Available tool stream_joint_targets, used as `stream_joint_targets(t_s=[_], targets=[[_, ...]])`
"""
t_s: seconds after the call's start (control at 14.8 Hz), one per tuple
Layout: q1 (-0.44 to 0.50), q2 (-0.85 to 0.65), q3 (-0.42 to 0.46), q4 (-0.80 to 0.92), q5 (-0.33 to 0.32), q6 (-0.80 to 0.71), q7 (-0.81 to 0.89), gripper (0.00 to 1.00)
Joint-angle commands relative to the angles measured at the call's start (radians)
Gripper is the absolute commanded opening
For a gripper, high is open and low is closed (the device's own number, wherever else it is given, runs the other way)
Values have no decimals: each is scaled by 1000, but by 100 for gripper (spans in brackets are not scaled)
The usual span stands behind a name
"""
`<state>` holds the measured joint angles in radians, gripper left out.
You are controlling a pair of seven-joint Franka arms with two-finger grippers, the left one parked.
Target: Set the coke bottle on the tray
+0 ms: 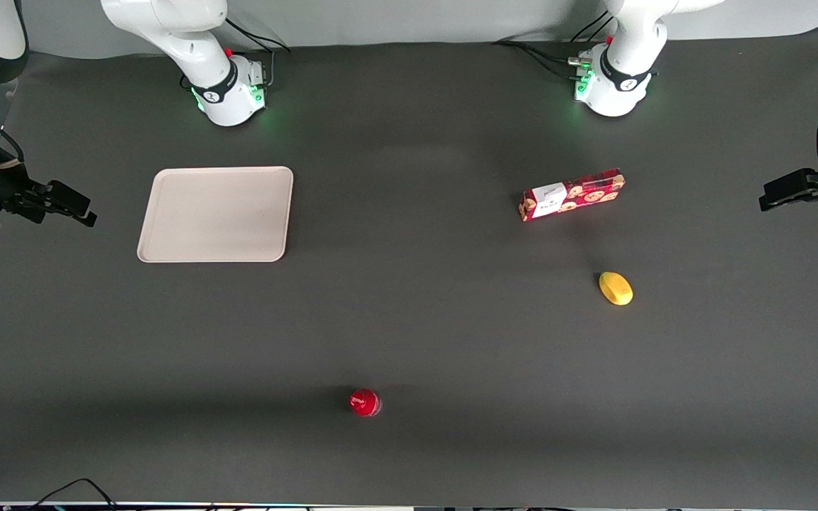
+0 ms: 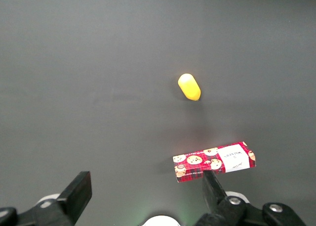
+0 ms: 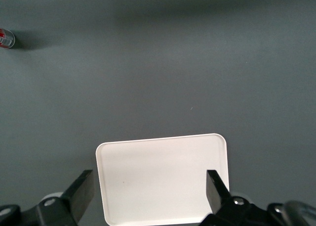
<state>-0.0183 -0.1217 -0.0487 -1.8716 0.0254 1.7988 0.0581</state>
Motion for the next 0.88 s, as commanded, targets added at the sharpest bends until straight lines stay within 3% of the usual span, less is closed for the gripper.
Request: stream_joint_targets(t_s=[0.0, 0.81], targets=[[12, 2, -16, 9, -9, -1, -17, 100], [26, 4, -13, 37, 2, -1, -4, 100]])
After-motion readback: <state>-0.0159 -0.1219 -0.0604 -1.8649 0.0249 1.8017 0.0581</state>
